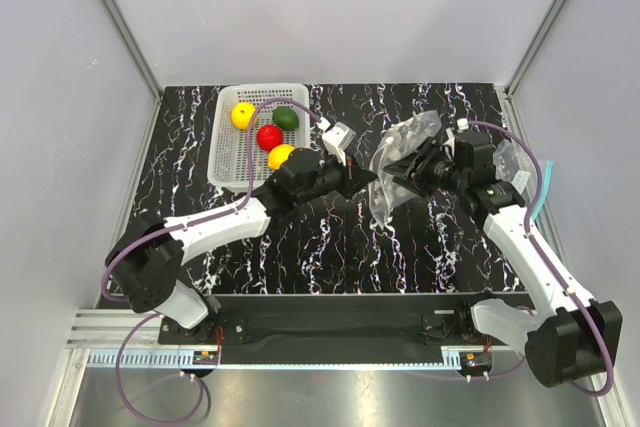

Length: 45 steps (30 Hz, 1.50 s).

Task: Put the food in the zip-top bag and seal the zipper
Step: Open the zipper of the food storage bag.

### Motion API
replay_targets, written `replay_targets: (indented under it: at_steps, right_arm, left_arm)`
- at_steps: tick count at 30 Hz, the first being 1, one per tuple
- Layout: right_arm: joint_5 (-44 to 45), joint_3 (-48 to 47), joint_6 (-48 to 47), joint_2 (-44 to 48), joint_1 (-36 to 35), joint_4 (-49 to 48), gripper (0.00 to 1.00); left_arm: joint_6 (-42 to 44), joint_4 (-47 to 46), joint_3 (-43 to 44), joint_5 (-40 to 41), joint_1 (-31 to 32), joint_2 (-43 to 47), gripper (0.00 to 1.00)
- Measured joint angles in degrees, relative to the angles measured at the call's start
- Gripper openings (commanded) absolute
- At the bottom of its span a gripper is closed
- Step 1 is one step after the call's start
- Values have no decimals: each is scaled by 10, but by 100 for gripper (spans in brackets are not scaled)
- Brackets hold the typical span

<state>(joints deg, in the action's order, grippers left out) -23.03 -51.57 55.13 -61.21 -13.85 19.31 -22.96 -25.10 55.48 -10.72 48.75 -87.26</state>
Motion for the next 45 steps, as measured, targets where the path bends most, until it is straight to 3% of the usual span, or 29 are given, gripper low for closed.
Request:
replay_targets:
  at_steps: [2,3,7,15,20,28,34,35,36,39,45]
  right_arm:
    - [-9,-4,-36,-16,0,6,77]
    - [-15,-6,-56,-24,0,11,80]
    - [-23,-14,-149,-30,-1,42,79]
    - [-37,-15,-278,50,-1,71,65]
    - [-64,-8,-320,76,-8,63,64]
    - [-57,-4,-364,40,-70,59,62]
    - [12,-27,-396,-11,-117,80,42]
    - [24,-30,-399,-14,-120,84,35]
    - [37,-32,-403,-15,-122,89,19]
    - [87,-38,-404,-14,-123,106,6]
    - [214,-98,-396,-18,-124,186,7]
  left_arm:
    - [-3,10,0,-9,-3,1,0]
    - [-7,21,0,-13,-5,2,0]
    - [-26,63,0,-27,-15,8,0]
    - [-70,96,0,-47,-31,11,0]
    - [-89,96,0,-63,-33,11,0]
    - [-99,103,7,-75,-33,11,0]
    - [-101,109,14,-76,-34,11,0]
    - [-101,110,14,-76,-34,11,0]
    - [-101,112,14,-76,-35,11,0]
    - [-102,119,15,-79,-39,11,0]
    - [-102,130,15,-85,-64,9,0]
